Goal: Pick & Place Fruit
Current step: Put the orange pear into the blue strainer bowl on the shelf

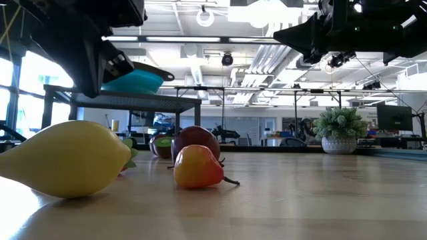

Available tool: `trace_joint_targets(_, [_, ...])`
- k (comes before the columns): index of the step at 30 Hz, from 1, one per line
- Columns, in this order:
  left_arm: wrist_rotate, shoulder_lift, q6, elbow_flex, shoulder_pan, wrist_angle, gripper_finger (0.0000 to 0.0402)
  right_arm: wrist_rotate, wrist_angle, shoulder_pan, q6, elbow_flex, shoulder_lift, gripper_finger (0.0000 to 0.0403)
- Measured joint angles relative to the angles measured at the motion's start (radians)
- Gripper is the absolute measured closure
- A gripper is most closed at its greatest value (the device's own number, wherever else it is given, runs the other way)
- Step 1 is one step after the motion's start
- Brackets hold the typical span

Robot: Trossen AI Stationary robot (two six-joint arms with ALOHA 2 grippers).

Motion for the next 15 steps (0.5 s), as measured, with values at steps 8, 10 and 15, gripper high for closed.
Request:
trace_joint_targets(8, [-0.009,0.000,-0.089,0.001,0.000,-0.060,0.0348,-0.001,0.000,0.000,0.005,0.000,0.000,0.0401])
trace_joint_targets(10, [-0.012,0.000,-0.128,0.001,0.000,-0.096,0.0318,-0.002,0.000,0.000,0.006,0.000,0.000,0.0401])
trace_joint_targets(15, [-0.014,0.004,-0.152,0.001,0.000,-0.127,0.0231,-0.002,0.000,0.000,0.006,0.000,0.000,0.0401])
